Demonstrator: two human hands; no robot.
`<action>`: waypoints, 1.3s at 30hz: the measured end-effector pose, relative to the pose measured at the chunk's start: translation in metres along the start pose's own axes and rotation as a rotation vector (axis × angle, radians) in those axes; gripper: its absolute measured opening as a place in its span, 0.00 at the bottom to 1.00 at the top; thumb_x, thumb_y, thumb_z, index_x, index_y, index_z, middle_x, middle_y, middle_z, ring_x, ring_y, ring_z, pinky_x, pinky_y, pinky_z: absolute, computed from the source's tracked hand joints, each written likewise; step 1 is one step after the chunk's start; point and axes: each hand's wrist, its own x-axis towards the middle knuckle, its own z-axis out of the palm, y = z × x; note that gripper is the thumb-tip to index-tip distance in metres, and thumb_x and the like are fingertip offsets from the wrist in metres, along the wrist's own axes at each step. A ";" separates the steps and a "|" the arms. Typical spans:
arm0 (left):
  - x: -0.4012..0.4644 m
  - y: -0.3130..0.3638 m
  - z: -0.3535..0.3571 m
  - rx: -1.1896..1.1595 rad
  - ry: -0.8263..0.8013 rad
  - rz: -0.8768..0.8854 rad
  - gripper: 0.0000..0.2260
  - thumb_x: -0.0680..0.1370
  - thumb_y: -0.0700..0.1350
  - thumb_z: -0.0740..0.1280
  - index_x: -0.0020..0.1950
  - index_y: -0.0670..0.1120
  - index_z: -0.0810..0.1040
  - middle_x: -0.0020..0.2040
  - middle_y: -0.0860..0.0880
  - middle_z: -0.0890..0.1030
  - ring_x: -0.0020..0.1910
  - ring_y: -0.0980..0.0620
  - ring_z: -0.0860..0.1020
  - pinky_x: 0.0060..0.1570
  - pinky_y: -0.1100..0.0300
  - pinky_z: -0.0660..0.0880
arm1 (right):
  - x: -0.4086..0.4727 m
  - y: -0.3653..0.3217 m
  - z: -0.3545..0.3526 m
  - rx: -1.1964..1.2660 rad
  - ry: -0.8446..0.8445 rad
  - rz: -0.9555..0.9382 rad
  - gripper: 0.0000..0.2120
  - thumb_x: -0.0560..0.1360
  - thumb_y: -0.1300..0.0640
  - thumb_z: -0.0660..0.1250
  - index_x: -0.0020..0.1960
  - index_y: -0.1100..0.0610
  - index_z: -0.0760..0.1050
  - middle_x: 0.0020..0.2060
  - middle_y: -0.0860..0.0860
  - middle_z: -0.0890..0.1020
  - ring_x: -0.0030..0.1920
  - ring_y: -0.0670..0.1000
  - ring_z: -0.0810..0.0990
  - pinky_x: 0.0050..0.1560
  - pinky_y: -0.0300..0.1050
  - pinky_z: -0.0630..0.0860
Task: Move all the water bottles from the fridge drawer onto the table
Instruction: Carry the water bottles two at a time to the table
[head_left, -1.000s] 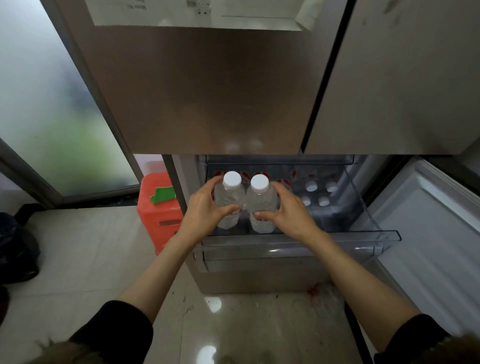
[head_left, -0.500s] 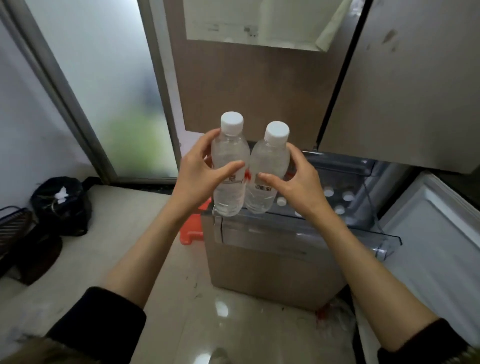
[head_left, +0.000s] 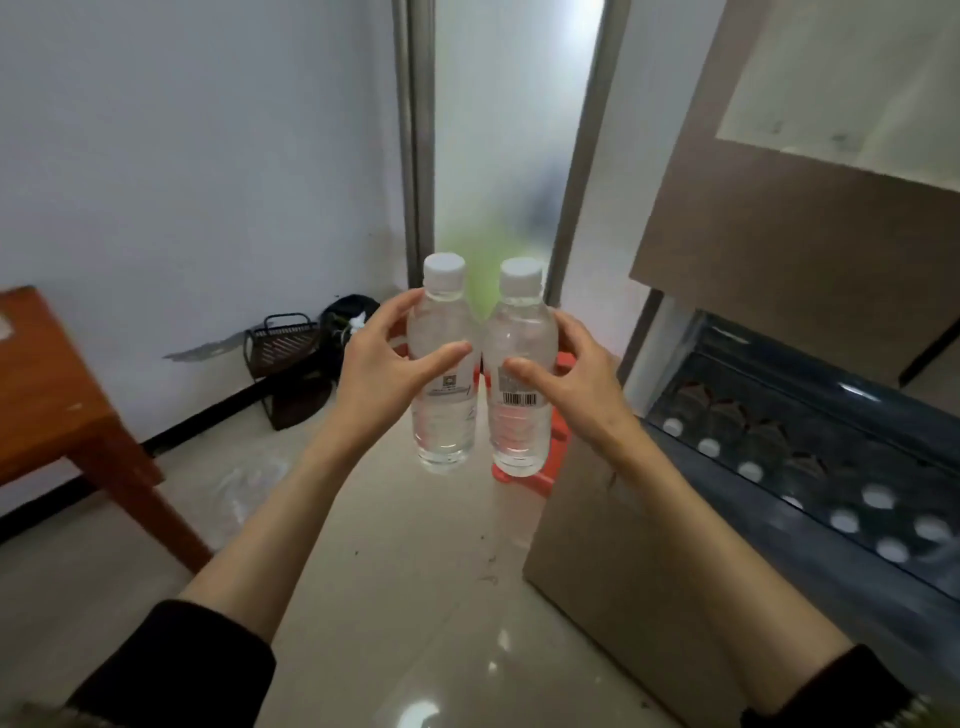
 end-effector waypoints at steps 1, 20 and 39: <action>-0.001 -0.006 -0.021 0.005 0.044 -0.012 0.32 0.67 0.51 0.74 0.69 0.48 0.69 0.61 0.52 0.77 0.57 0.57 0.77 0.57 0.58 0.76 | 0.007 -0.008 0.020 0.016 -0.035 -0.020 0.29 0.69 0.50 0.72 0.68 0.50 0.66 0.57 0.42 0.75 0.57 0.44 0.76 0.56 0.40 0.73; 0.002 -0.137 -0.437 0.290 0.615 -0.186 0.32 0.66 0.53 0.74 0.68 0.50 0.69 0.64 0.51 0.75 0.62 0.55 0.74 0.62 0.54 0.73 | 0.128 -0.158 0.463 0.135 -0.598 -0.337 0.28 0.70 0.49 0.71 0.67 0.52 0.67 0.56 0.43 0.76 0.56 0.44 0.76 0.53 0.36 0.74; 0.106 -0.304 -0.676 0.437 0.823 -0.466 0.34 0.67 0.50 0.75 0.71 0.49 0.65 0.68 0.49 0.72 0.62 0.54 0.72 0.60 0.58 0.70 | 0.280 -0.200 0.794 0.023 -0.914 -0.389 0.36 0.67 0.51 0.74 0.70 0.54 0.62 0.64 0.50 0.73 0.62 0.50 0.73 0.61 0.43 0.70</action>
